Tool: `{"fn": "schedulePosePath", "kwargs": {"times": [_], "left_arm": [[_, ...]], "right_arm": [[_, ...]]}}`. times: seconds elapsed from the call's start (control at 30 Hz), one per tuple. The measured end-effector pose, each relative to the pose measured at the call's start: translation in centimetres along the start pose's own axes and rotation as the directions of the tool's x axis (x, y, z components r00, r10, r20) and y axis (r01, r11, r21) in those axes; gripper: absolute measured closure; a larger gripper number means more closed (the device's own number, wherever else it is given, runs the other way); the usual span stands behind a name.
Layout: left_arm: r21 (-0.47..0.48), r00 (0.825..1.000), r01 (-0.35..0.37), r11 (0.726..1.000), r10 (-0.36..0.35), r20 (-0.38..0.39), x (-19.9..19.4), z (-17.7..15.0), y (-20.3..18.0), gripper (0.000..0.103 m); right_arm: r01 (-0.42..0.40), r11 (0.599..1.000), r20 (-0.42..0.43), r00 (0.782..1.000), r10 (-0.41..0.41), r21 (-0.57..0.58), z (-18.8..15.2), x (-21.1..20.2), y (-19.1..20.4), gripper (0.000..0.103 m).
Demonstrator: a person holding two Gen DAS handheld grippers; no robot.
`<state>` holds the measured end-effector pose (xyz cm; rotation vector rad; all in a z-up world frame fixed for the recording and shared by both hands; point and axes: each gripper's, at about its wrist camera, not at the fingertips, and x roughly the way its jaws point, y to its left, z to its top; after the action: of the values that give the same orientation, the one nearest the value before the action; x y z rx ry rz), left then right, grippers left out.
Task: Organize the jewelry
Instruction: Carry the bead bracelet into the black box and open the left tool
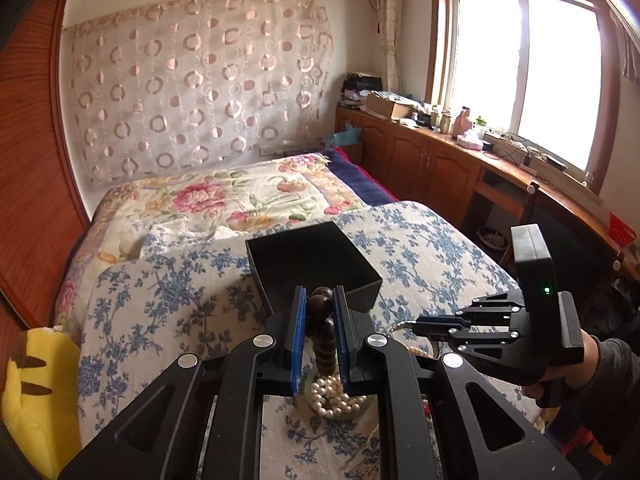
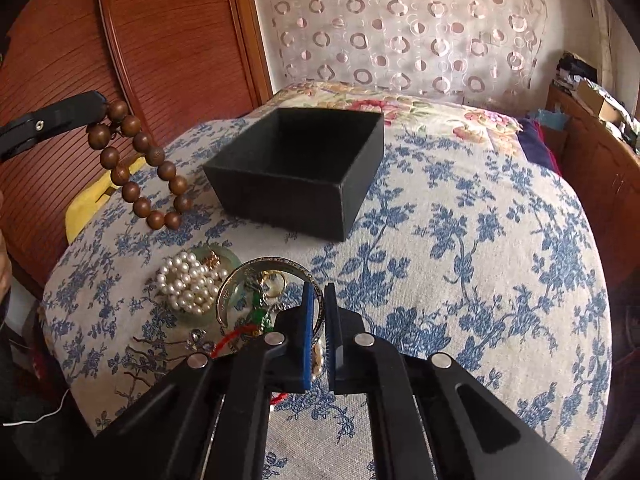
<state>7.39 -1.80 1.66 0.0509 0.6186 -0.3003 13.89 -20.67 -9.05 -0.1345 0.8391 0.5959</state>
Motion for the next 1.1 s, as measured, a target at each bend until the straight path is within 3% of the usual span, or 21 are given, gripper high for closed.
{"fn": "schedulePosePath", "kwargs": {"times": [0.33, 0.57, 0.87, 1.1], "left_arm": [[0.023, 0.997, -0.064, 0.998, 0.063, 0.035, 0.0, 2.5, 1.2, 0.091], [0.015, 0.995, -0.089, 0.996, 0.088, 0.051, 0.4, 4.5, 2.6, 0.091], [0.023, 0.993, -0.110, 0.994, 0.109, 0.036, 1.8, 5.4, 3.5, 0.091], [0.032, 0.995, -0.094, 0.995, 0.093, 0.019, 3.1, 5.9, 3.3, 0.091]], "right_arm": [[0.053, 0.998, 0.068, 0.996, -0.050, -0.041, 5.1, -0.3, 0.1, 0.097], [0.095, 0.994, 0.097, 0.991, -0.090, -0.052, 9.7, 2.2, -0.9, 0.097], [0.123, 0.986, 0.059, 0.991, -0.117, -0.115, 11.3, 5.9, -0.5, 0.097], [0.068, 0.993, 0.035, 0.997, -0.065, -0.093, 10.9, 5.9, -0.7, 0.085]]}}
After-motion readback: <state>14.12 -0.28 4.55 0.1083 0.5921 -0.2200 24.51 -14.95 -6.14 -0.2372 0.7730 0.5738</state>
